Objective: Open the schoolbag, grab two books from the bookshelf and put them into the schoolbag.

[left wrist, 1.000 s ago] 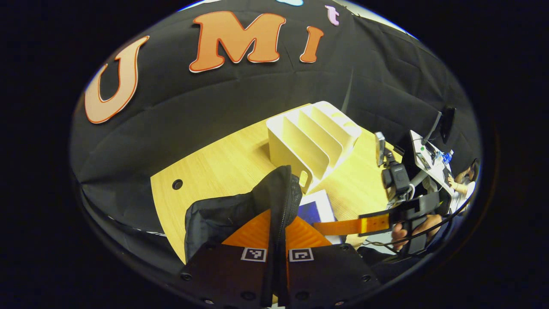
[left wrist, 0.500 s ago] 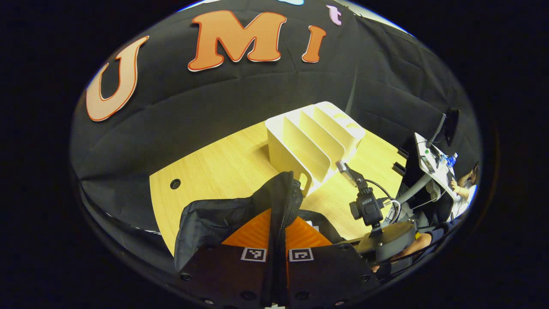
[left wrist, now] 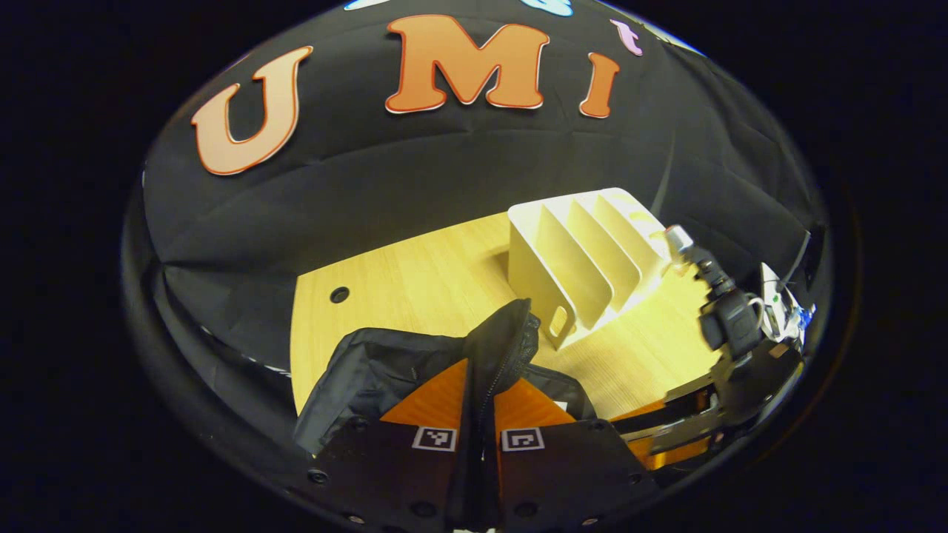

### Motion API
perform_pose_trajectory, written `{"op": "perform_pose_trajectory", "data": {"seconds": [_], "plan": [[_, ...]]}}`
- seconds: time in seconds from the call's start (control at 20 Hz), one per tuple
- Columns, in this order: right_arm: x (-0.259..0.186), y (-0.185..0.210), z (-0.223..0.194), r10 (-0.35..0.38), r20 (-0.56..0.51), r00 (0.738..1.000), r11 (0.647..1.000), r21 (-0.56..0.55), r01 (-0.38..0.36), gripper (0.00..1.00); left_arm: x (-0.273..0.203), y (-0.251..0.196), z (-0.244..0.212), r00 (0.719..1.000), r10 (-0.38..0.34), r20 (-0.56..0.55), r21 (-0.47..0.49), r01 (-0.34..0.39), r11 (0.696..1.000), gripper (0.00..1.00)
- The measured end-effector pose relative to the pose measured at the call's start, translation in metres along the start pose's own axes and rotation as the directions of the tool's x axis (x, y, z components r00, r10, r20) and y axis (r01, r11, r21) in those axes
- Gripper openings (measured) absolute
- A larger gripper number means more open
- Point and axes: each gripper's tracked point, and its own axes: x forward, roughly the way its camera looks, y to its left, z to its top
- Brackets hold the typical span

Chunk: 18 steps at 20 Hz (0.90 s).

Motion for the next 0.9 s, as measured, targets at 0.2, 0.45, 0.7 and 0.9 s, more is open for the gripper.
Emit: {"op": "perform_pose_trajectory", "data": {"seconds": [0.2,0.45,0.7,0.9], "plan": [[-0.052,-0.038,0.026,-0.011,0.045,0.999,0.996,-0.088,0.015,0.76,-0.001,-0.045,-0.007,1.000,0.009,-0.014,-0.111,-0.011,0.994,0.22],[-0.105,-0.076,0.060,-0.021,0.134,0.991,0.984,-0.175,0.044,0.76,0.003,-0.099,0.015,0.998,0.033,0.044,-0.184,-0.025,0.983,0.61],[-0.148,-0.117,0.098,-0.065,0.238,0.969,0.975,-0.190,0.112,0.97,-0.001,-0.151,0.057,0.985,0.063,0.160,-0.211,-0.028,0.977,0.95],[-0.180,-0.143,0.122,-0.105,0.349,0.931,0.956,-0.223,0.192,0.97,-0.008,-0.189,0.089,0.960,0.102,0.262,-0.311,-0.016,0.950,0.97]]}}
